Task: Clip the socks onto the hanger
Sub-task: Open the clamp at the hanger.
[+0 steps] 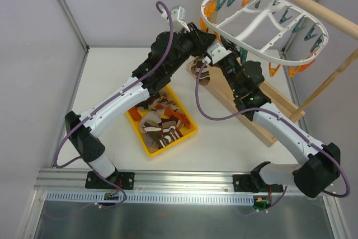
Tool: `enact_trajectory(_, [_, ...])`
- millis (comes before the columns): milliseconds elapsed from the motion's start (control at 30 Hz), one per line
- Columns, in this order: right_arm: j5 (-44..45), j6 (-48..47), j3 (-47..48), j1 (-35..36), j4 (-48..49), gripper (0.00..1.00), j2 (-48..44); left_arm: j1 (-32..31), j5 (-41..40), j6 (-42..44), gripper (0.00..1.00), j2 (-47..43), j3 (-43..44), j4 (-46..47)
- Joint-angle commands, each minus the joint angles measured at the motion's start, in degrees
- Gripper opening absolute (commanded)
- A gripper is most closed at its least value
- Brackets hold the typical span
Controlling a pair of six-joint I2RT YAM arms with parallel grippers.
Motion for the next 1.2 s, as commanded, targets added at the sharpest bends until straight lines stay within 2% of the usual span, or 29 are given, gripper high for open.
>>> enact_trajectory(0, [-0.9,0.9,2.5,-0.1,3.1,0.31,-2.1,-0.7,-1.9,0.1,0.00,-1.8,0.4,3.0])
enact_trajectory(67, [-1.3,1.9,2.6,-0.2,2.8,0.25,-2.1,-1.0,-2.1,0.8,0.01,-1.8,0.5,3.0])
enact_trajectory(100, [-1.8,2.5,3.0,-0.2,2.4,0.18,-2.2,-1.1,-2.1,0.9,0.03,-1.8,0.4,3.0])
enact_trajectory(200, [-3.9,6.8,4.7,-0.9,-1.9,0.04,-2.6,-1.0,-2.2,2.0,0.13,-2.1,0.4,3.0])
enact_trajectory(267, [-5.7,11.3,5.2,-2.1,-5.4,0.02,-3.1,-1.0,-0.8,3.4,0.24,-2.1,0.8,3.5])
enact_trajectory(300, [-7.3,13.0,5.5,-2.3,-6.6,0.02,-3.7,-1.0,-0.4,4.0,0.33,-2.4,0.8,3.6])
enact_trajectory(367, [-9.5,15.6,5.8,-3.1,-9.5,0.02,-4.4,-0.9,1.6,4.6,0.42,-2.6,0.8,4.0])
enact_trajectory(400, [-10.8,17.9,6.1,-3.5,-10.7,0.02,-5.1,-0.8,2.1,5.1,0.51,-3.1,0.8,4.3])
enact_trajectory(467, [-12.1,19.6,6.4,-3.5,-13.4,0.01,-5.7,-0.9,3.1,5.6,0.59,-3.4,0.7,4.4])
enact_trajectory(500, [-13.3,21.0,6.4,-3.5,-14.0,0.01,-6.4,-0.8,3.4,5.8,0.68,-3.9,0.4,4.5])
enact_trajectory(633, [-16.4,25.4,7.0,-3.6,-18.0,0.01,-7.4,0.4,6.3,5.6,0.77,-5.3,-2.3,8.6])
enact_trajectory(767, [-18.0,28.5,8.3,-3.6,-20.6,0.01,-7.6,2.7,10.1,2.0,0.76,-6.3,-6.1,12.4])
enact_trajectory(933, [-19.3,31.8,9.4,-3.7,-22.8,0.02,-7.2,3.3,15.1,0.5,0.66,-6.2,-7.2,15.3])
enact_trajectory(1167, [-21.3,35.6,10.9,-4.0,-24.8,0.02,-7.2,3.6,19.5,0.5,0.65,-7.0,-10.6,20.1])
